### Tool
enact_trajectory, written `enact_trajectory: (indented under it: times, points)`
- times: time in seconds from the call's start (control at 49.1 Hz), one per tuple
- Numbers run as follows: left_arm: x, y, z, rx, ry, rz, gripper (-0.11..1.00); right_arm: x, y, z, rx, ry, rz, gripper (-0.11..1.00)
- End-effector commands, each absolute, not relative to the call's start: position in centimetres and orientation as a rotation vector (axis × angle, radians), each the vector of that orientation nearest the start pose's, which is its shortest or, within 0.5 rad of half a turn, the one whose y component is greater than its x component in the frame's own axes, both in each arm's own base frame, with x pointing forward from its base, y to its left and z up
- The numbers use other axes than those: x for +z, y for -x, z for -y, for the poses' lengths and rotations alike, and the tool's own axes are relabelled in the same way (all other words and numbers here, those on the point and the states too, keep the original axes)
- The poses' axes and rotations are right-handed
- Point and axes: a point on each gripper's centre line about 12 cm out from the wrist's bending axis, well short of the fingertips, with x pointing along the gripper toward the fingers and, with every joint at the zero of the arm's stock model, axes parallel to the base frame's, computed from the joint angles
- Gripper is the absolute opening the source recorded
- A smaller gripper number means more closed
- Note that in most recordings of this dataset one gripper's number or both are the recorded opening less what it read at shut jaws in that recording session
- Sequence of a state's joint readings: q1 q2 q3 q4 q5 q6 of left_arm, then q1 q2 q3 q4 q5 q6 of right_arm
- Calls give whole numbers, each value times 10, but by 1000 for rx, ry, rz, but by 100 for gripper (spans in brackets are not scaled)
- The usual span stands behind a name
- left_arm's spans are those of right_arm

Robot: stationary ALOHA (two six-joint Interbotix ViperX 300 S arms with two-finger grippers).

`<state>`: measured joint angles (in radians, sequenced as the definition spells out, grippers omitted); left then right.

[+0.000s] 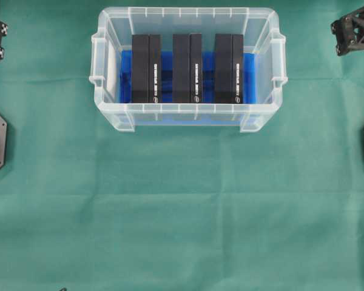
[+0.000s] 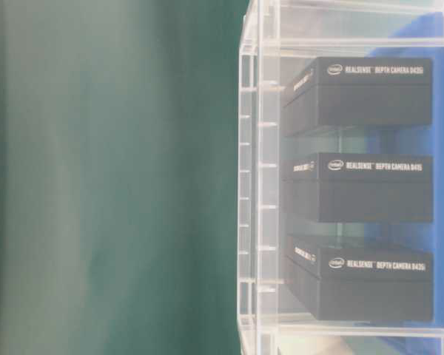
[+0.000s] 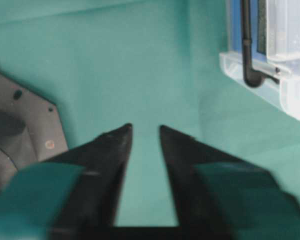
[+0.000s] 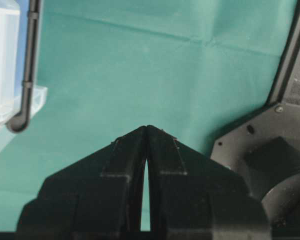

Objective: Take out the box from the case.

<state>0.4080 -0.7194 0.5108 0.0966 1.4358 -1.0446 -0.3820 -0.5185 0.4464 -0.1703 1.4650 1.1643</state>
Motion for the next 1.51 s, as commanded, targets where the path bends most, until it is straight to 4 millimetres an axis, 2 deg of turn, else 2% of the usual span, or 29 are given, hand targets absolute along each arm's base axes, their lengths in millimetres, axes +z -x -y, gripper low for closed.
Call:
enact_trajectory:
  times: [0.0, 0.142, 0.204, 0.265, 0.448, 0.529, 1.079, 1.486]
  points:
    - [352, -162, -83, 1032, 1074, -867, 40, 326, -200, 102, -1208, -1074, -969, 3]
    - [351, -163, -83, 1032, 1075, -865, 77, 323, -203, 104, -1190, -1069, -944, 4]
    - [350, -163, -83, 1032, 1076, -863, 87, 321, -205, 104, -1182, -1067, -932, 13]
    - [351, -163, -83, 1032, 1077, -860, 91, 320, -205, 105, -1182, -1068, -926, 29]
    - [351, -163, -83, 1038, 1090, -853, 90, 320, -205, 105, -1188, -1061, -926, 84]
    - [350, -163, -83, 1040, 1093, -854, 90, 320, -205, 106, -1192, -1058, -925, 95]
    - [351, -164, -83, 1038, 1101, -849, 91, 319, -204, 106, -1221, -1080, -917, 94]
    - [352, -166, -84, 1056, 1144, -812, 90, 318, -222, 112, -1227, -1114, -911, 94]
